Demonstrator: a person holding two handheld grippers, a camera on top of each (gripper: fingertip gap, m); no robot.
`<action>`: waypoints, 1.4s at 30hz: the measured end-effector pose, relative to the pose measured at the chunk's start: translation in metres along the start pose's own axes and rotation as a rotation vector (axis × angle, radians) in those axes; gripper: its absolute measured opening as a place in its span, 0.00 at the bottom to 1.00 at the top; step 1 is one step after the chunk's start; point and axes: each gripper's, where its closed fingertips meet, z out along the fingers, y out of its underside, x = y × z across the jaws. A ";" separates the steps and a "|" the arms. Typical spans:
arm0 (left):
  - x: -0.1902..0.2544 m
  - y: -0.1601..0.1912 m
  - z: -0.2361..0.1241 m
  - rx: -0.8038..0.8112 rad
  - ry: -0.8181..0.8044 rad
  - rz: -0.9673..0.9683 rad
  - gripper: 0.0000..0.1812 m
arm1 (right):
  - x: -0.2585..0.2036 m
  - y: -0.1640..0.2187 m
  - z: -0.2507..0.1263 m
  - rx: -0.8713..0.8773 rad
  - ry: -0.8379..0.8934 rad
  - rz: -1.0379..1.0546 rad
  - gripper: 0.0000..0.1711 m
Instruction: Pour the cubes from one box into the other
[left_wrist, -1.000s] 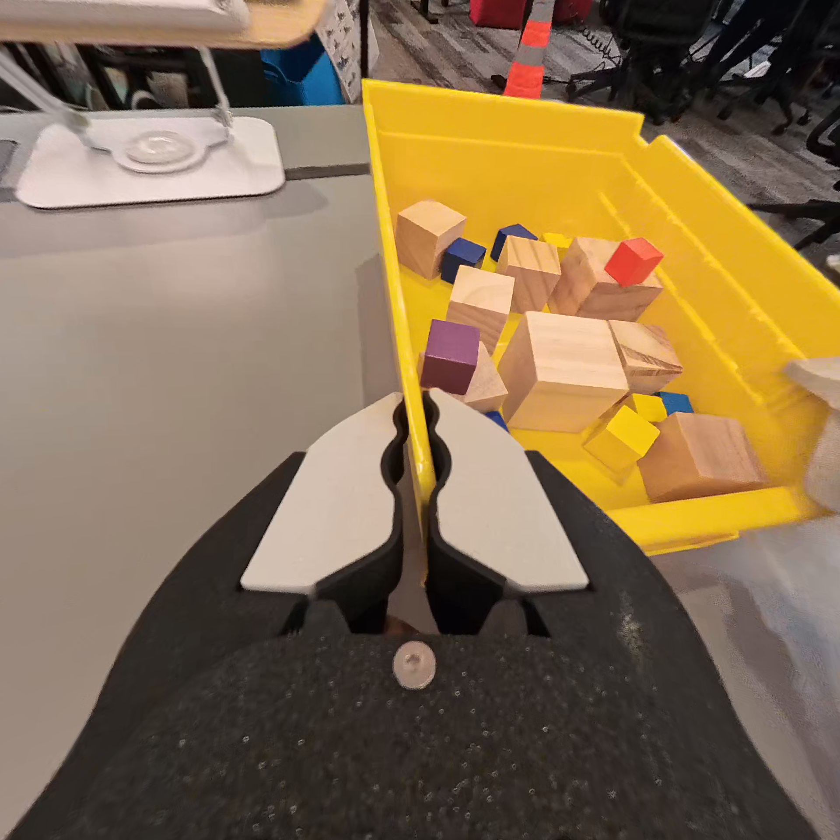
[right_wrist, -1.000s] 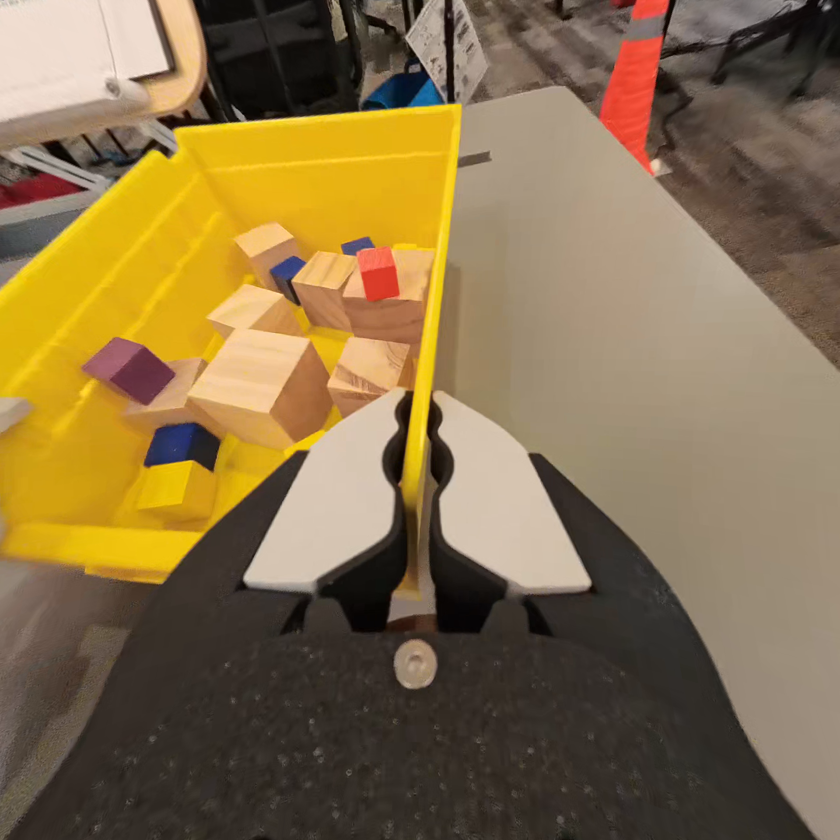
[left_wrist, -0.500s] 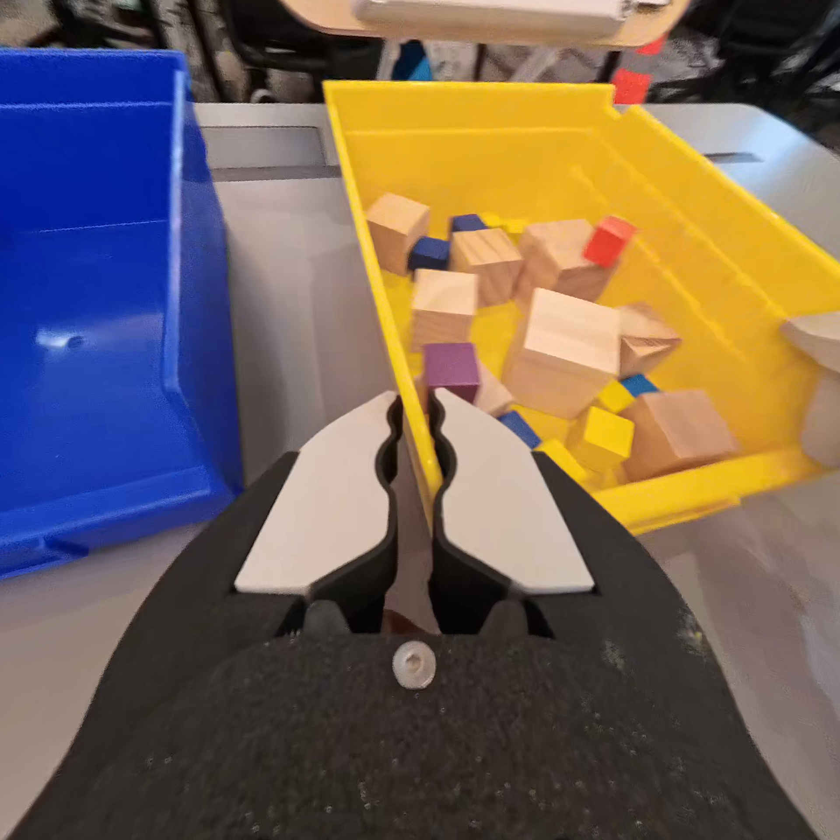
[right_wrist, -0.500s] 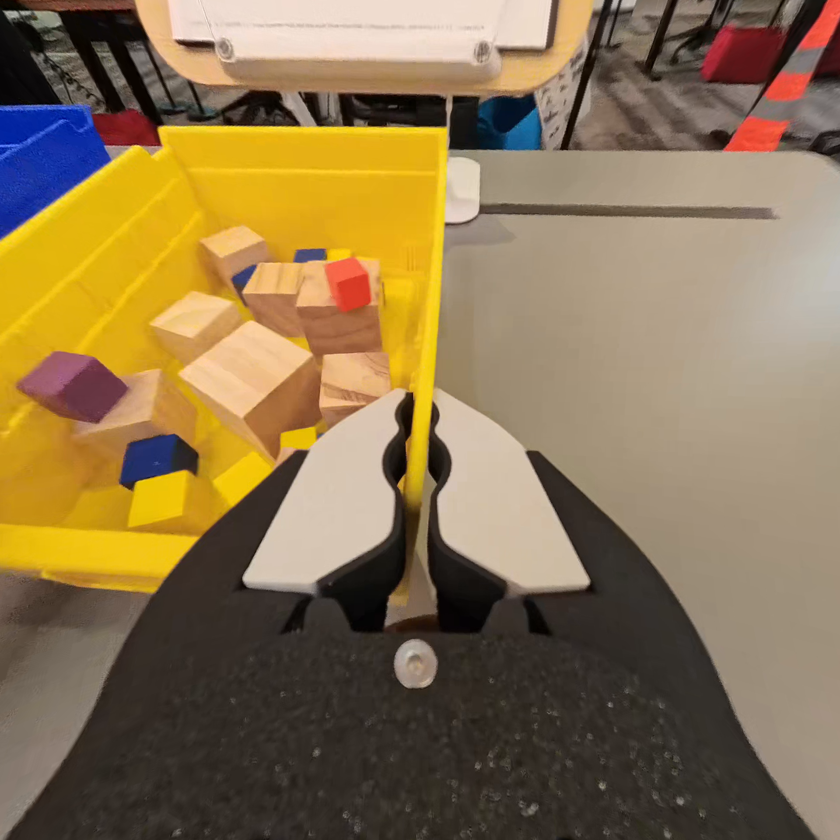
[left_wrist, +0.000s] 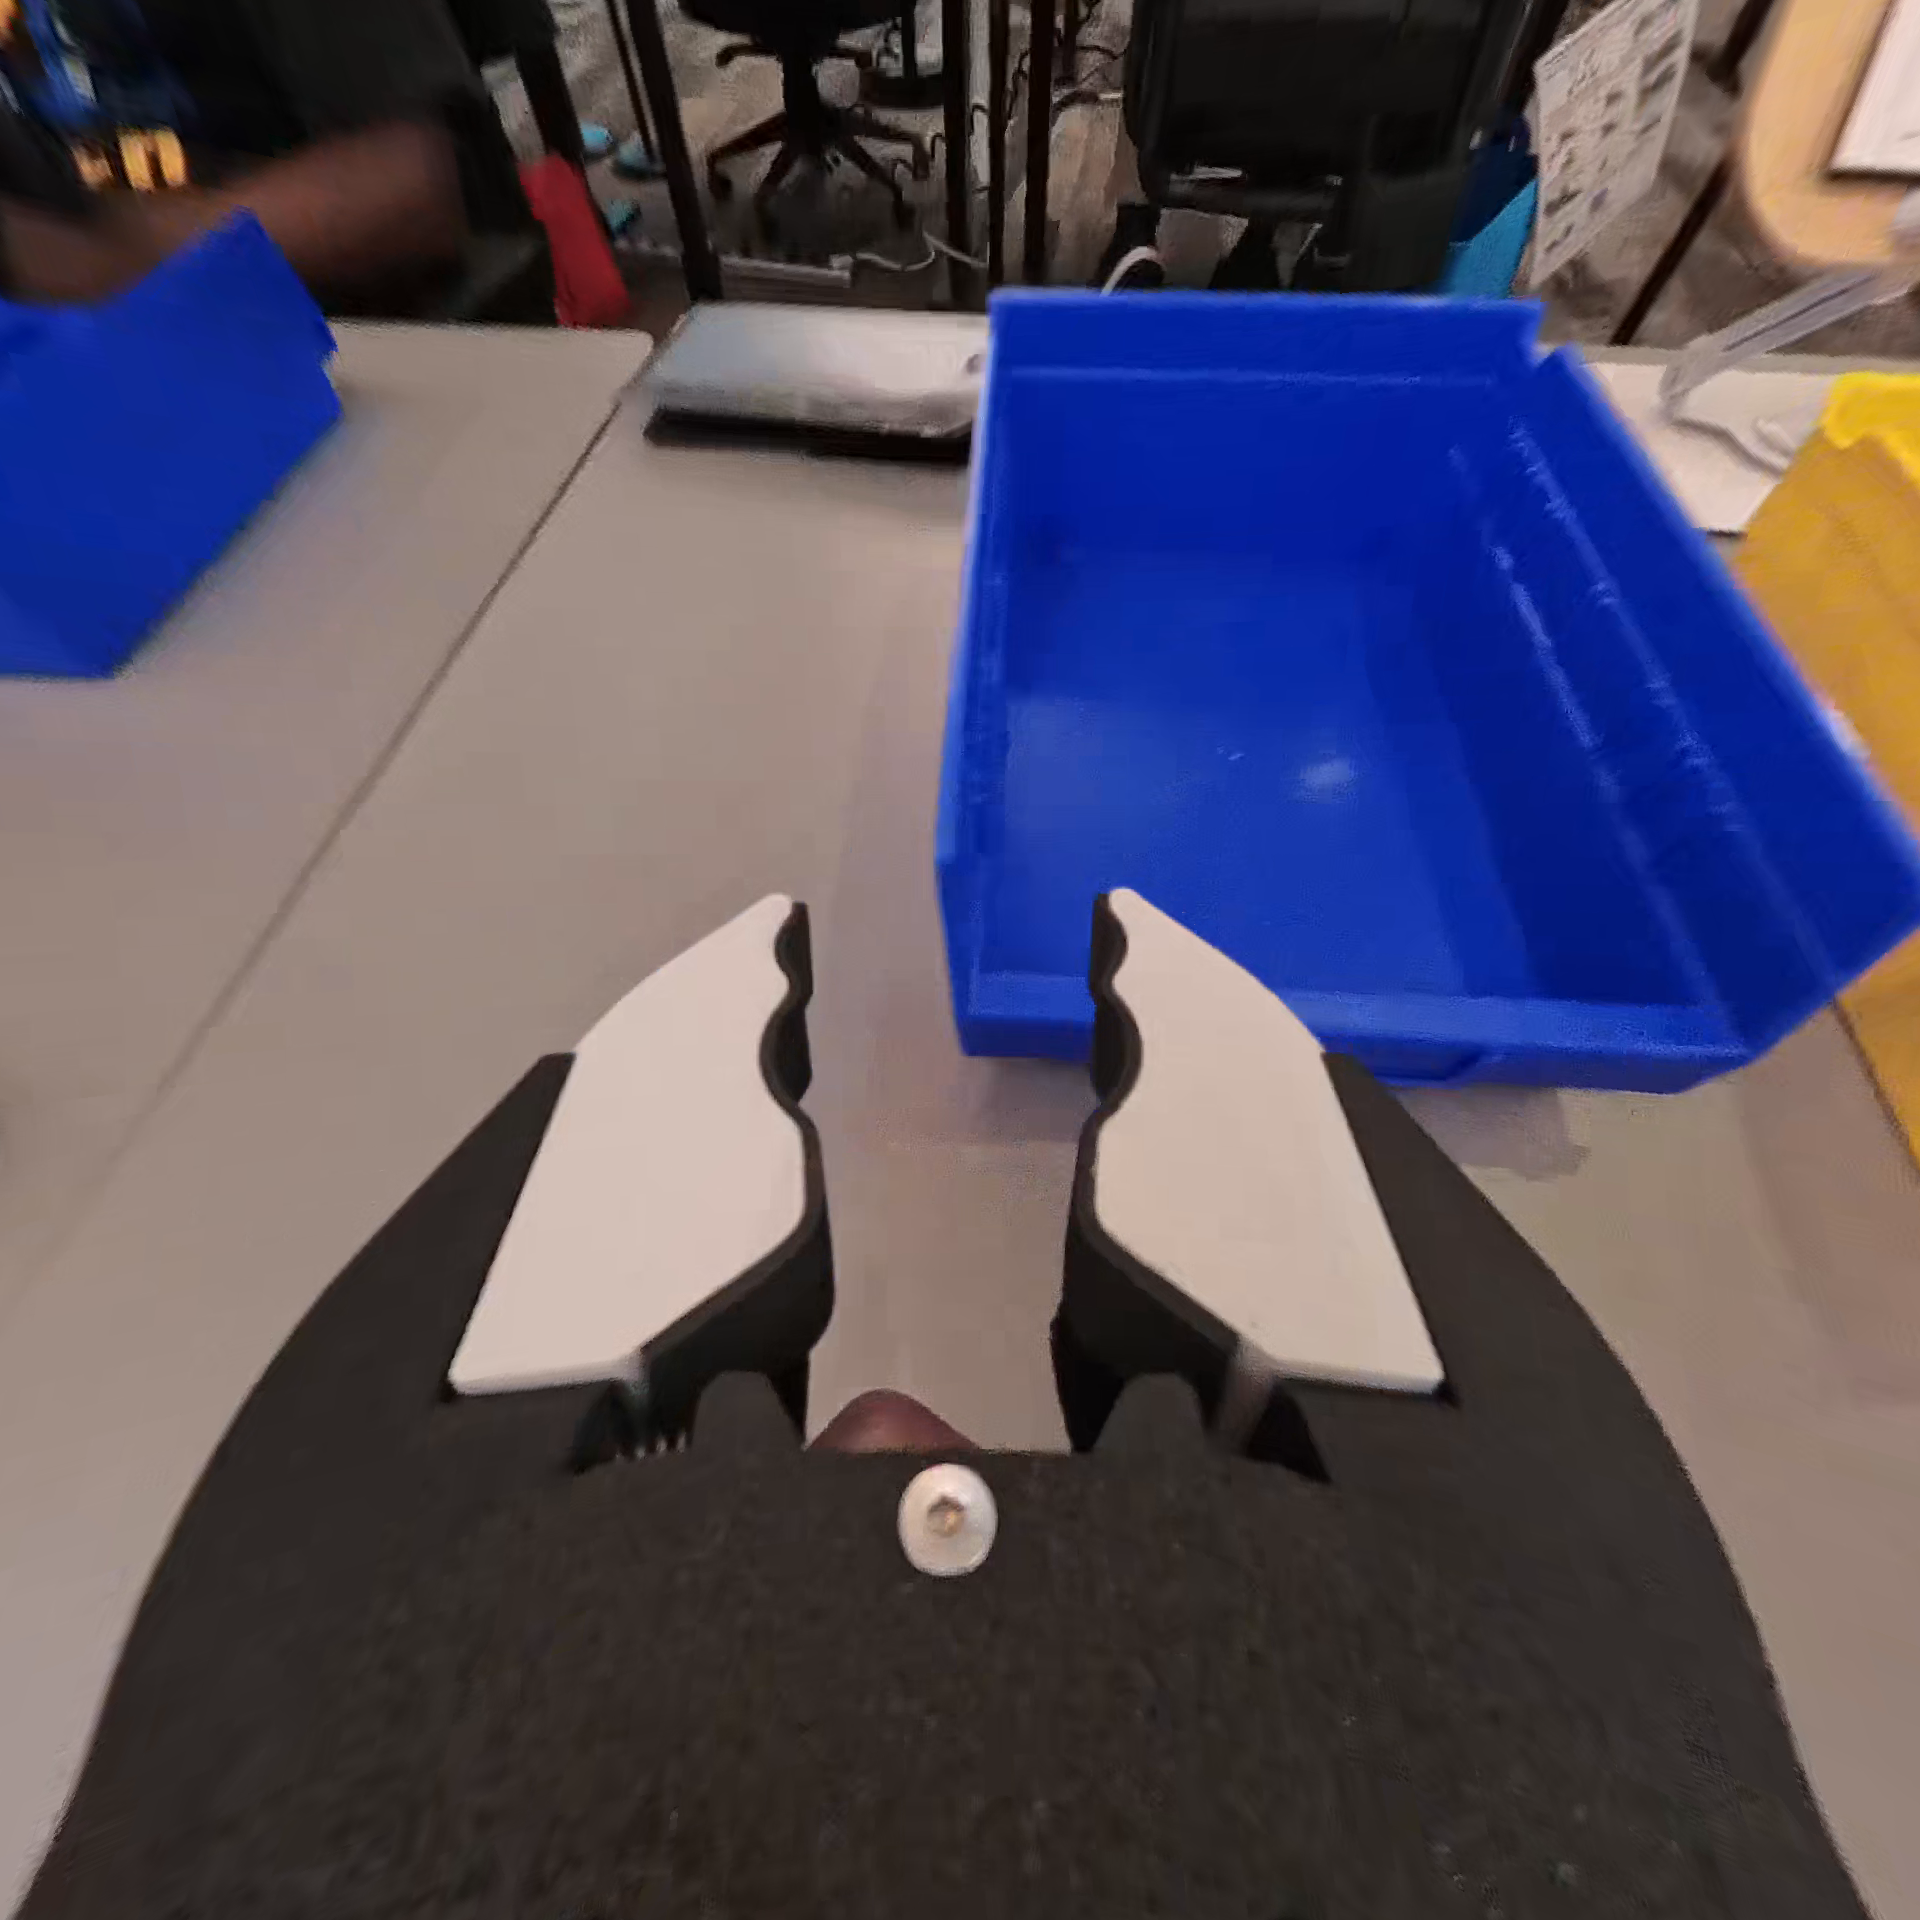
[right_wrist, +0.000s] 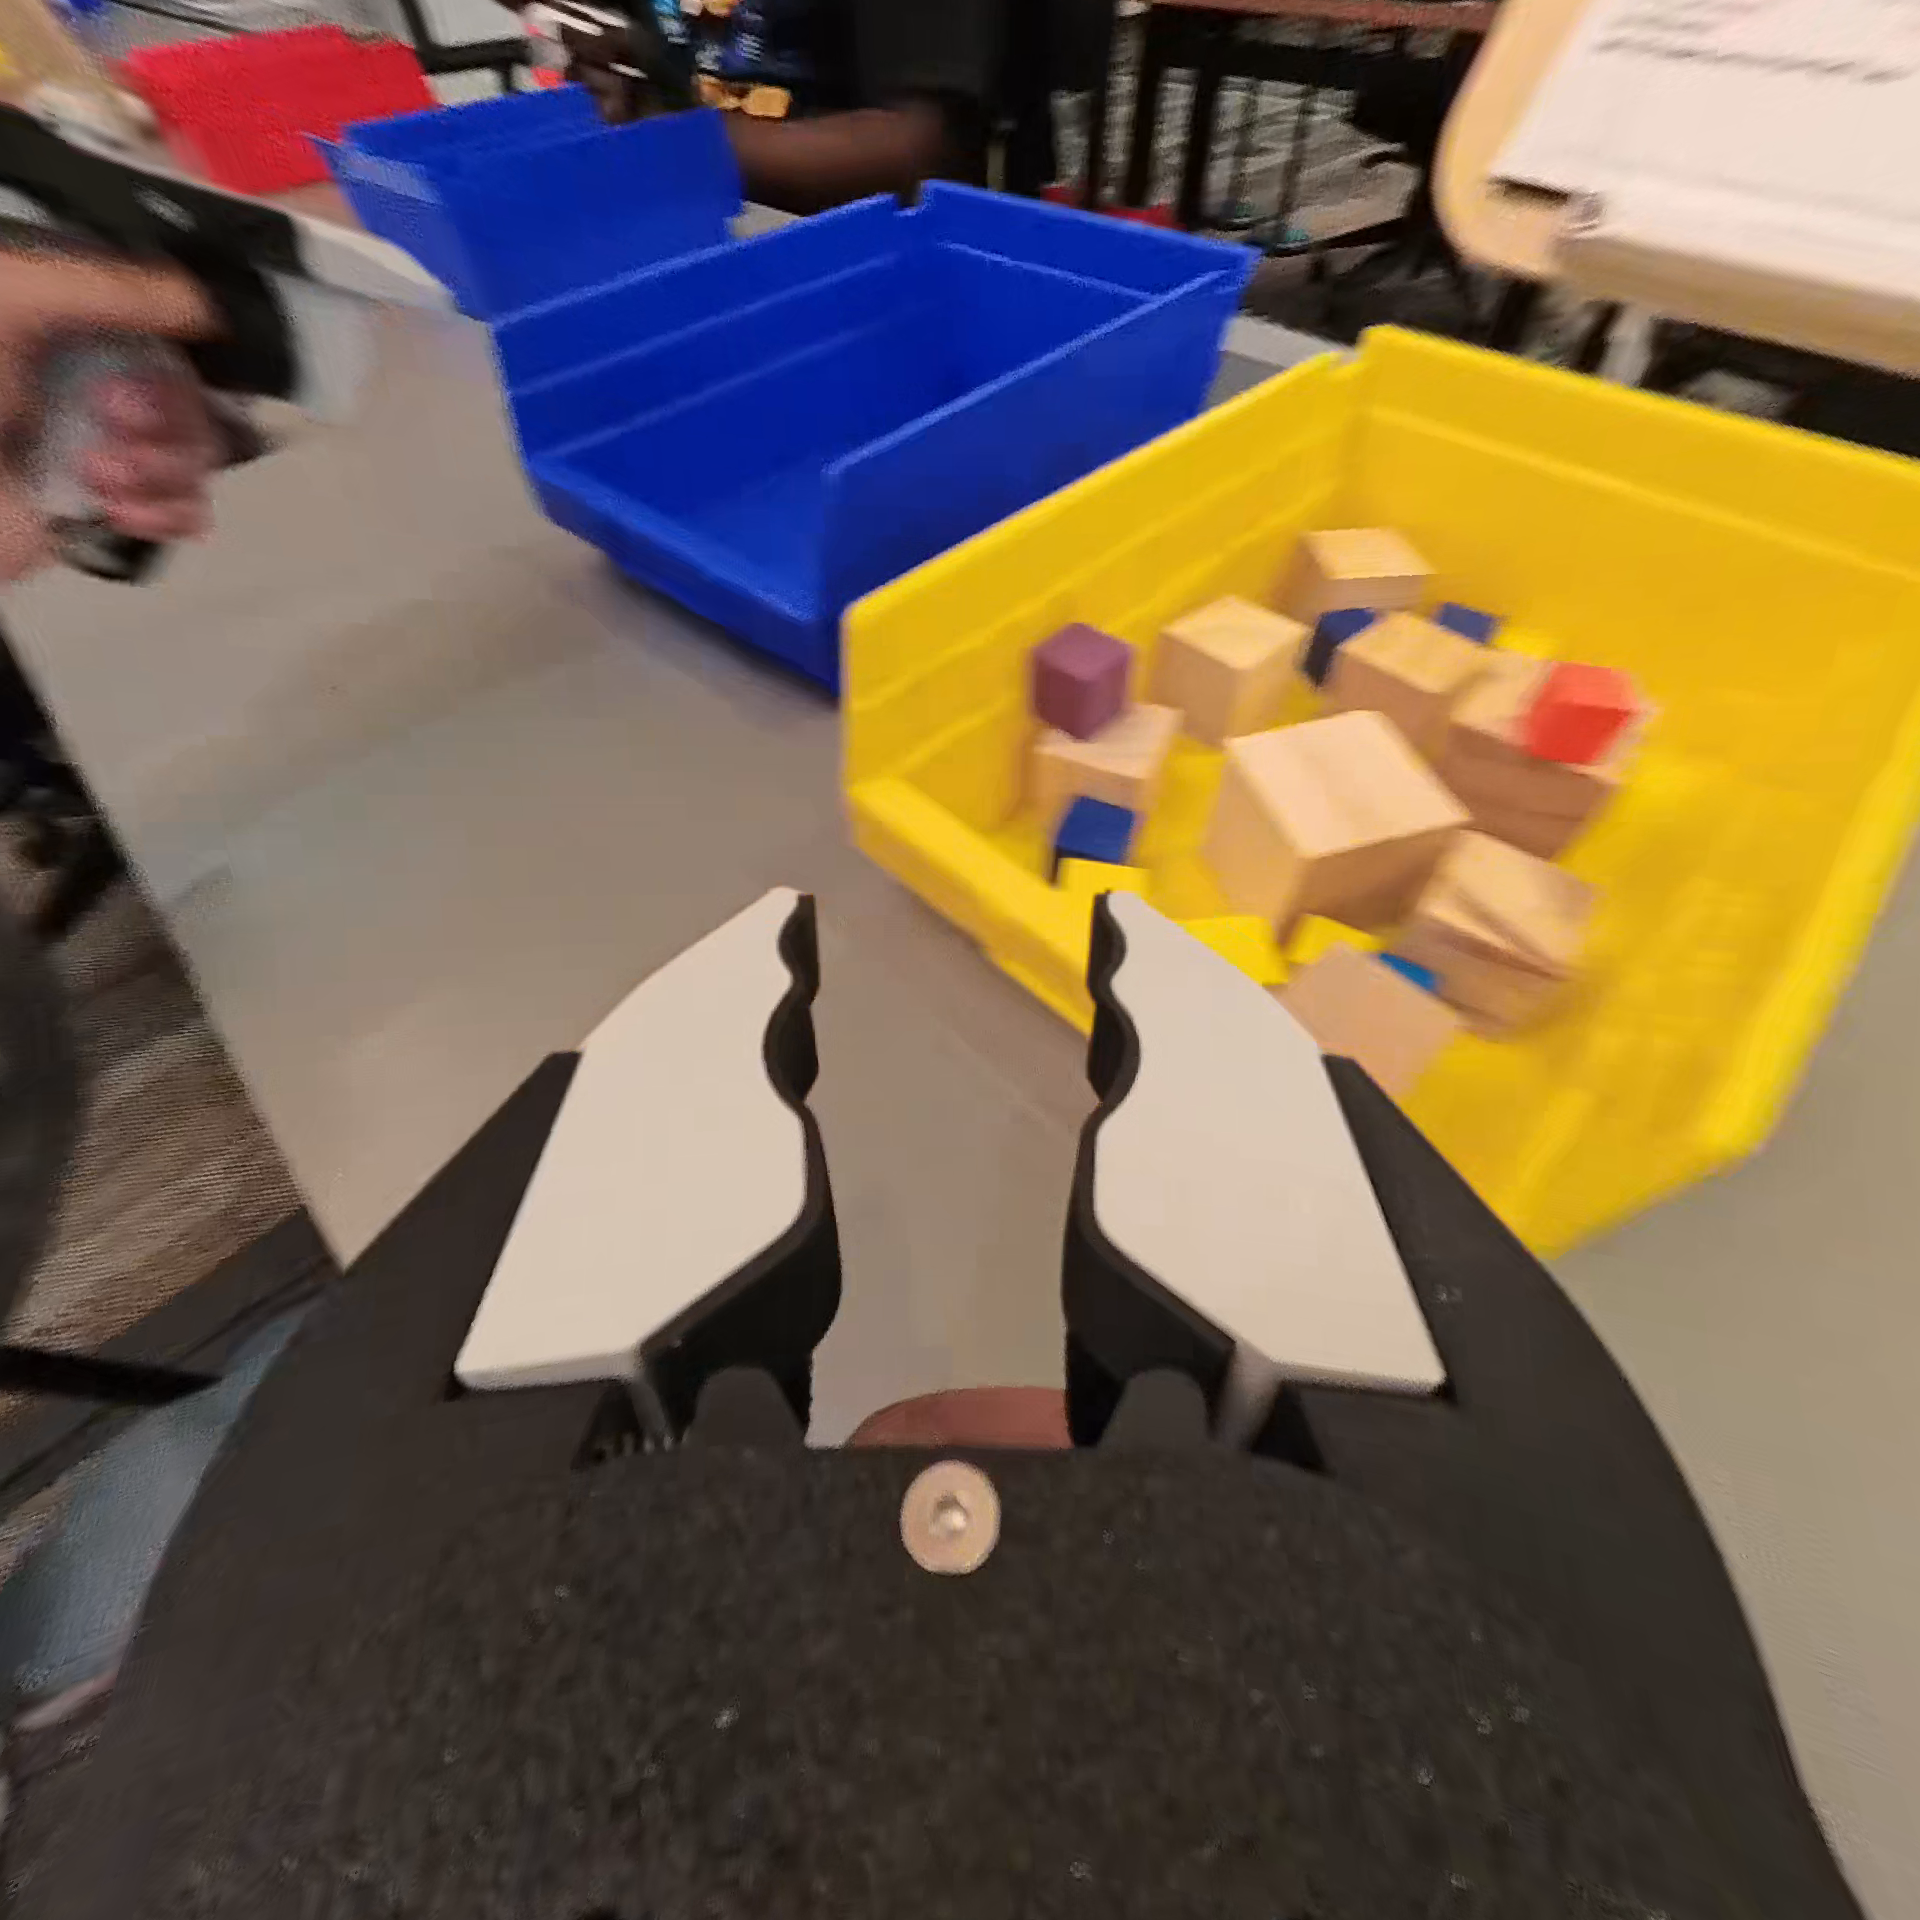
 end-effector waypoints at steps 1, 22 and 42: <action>-0.007 0.007 0.011 0.012 -0.004 -0.008 0.28 | -0.015 0.003 0.007 -0.006 -0.045 0.017 0.29; 0.003 0.117 -0.116 -0.072 -0.090 -0.094 0.02 | -0.120 -0.005 0.125 -0.113 0.179 0.042 0.03; 0.483 -0.079 -0.095 0.202 0.337 0.154 0.02 | 0.269 -0.087 -0.218 0.146 0.758 0.084 0.02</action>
